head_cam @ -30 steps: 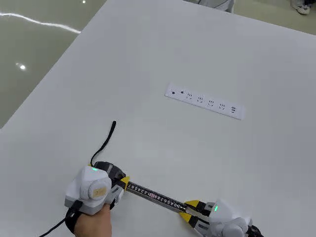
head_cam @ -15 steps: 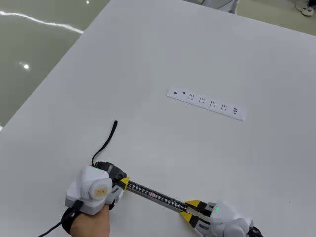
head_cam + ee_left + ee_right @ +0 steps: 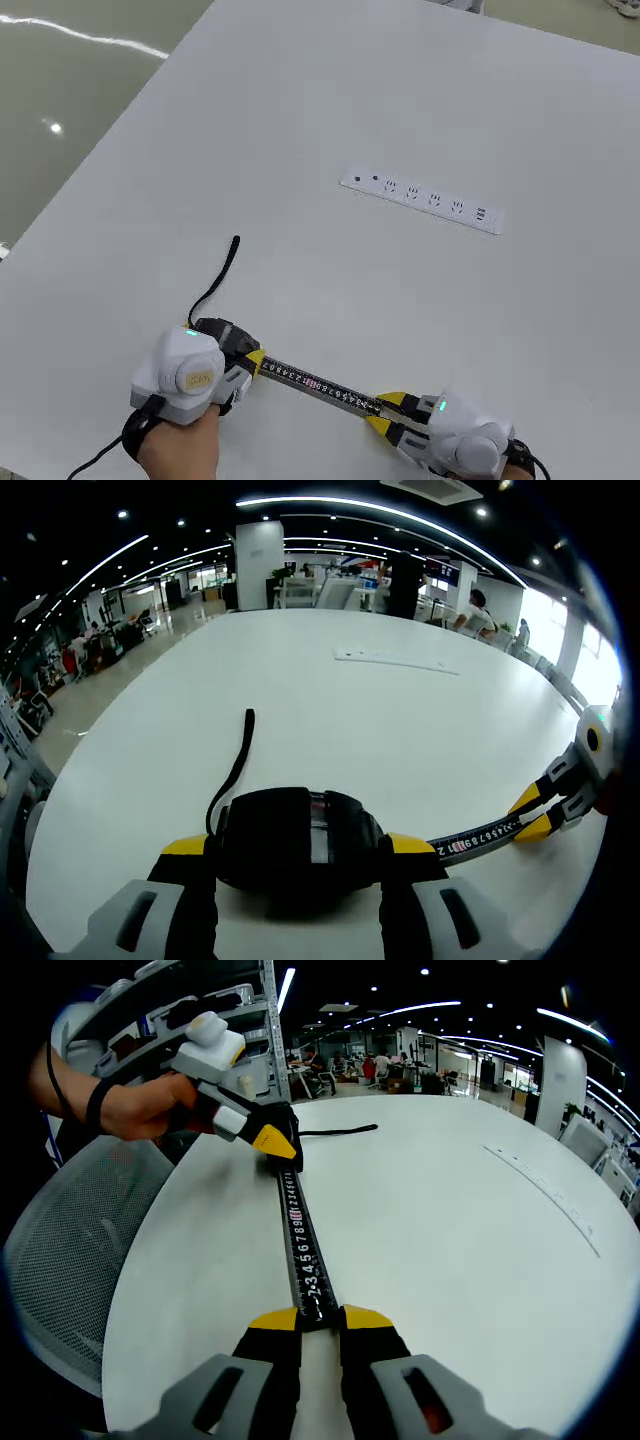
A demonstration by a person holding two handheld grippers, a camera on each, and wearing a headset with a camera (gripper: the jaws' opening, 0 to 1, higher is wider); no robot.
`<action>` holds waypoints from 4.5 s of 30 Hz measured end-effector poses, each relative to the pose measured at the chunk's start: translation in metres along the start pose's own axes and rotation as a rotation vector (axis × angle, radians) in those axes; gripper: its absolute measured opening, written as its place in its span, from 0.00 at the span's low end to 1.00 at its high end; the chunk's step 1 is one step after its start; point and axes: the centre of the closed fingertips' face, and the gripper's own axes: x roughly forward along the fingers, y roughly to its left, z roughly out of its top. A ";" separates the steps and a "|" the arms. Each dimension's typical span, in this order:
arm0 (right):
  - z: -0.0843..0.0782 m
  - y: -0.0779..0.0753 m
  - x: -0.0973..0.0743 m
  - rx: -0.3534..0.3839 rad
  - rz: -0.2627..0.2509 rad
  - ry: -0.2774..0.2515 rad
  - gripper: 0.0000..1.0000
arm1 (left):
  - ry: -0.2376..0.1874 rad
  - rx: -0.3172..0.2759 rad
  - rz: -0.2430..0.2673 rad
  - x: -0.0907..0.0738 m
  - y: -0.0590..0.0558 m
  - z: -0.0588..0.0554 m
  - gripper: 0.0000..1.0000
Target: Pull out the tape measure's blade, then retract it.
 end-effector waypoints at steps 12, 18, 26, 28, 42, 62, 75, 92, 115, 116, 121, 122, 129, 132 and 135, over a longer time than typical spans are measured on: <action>-0.002 0.000 0.002 -0.051 0.007 0.012 0.14 | 0.004 0.006 -0.028 -0.002 0.000 -0.001 0.64; -0.007 -0.003 -0.004 -0.051 0.009 0.005 0.15 | 0.009 0.011 -0.075 0.000 -0.001 0.004 0.64; -0.004 -0.003 -0.003 -0.060 0.014 -0.007 0.14 | 0.041 0.011 -0.120 0.006 -0.004 0.003 0.67; -0.004 -0.003 -0.002 -0.067 0.017 -0.012 0.14 | 0.043 0.011 -0.128 0.006 -0.005 0.003 0.67; 0.000 -0.002 0.003 -0.051 0.016 -0.022 0.12 | 0.026 0.007 -0.155 0.006 -0.004 0.002 0.64; 0.008 -0.006 0.016 -0.027 0.044 -0.026 0.12 | 0.030 -0.028 -0.170 0.004 -0.002 0.001 0.62; 0.013 -0.006 0.022 -0.042 0.060 -0.011 0.12 | 0.035 -0.035 -0.191 0.003 -0.002 0.002 0.62; 0.023 -0.003 0.031 -0.048 0.057 0.001 0.12 | 0.035 -0.054 -0.200 0.001 -0.001 0.001 0.60; 0.040 0.004 0.053 -0.046 0.058 0.011 0.12 | 0.039 -0.067 -0.221 0.000 0.001 0.003 0.60; 0.040 0.004 0.053 -0.045 0.058 0.012 0.12 | 0.039 -0.067 -0.221 0.000 0.001 0.003 0.60; 0.040 0.004 0.054 -0.046 0.055 0.012 0.12 | 0.039 -0.067 -0.222 0.000 0.001 0.003 0.60; 0.040 0.003 0.054 -0.046 0.055 0.012 0.12 | 0.039 -0.067 -0.222 0.000 0.001 0.003 0.60; 0.045 0.007 0.060 -0.048 0.059 0.013 0.12 | 0.040 -0.068 -0.228 0.000 0.002 0.003 0.60; 0.056 0.012 0.069 -0.033 0.066 0.008 0.12 | 0.040 -0.071 -0.241 0.000 0.004 0.004 0.59; 0.058 0.013 0.071 -0.032 0.066 0.008 0.12 | 0.040 -0.073 -0.245 0.000 0.004 0.003 0.59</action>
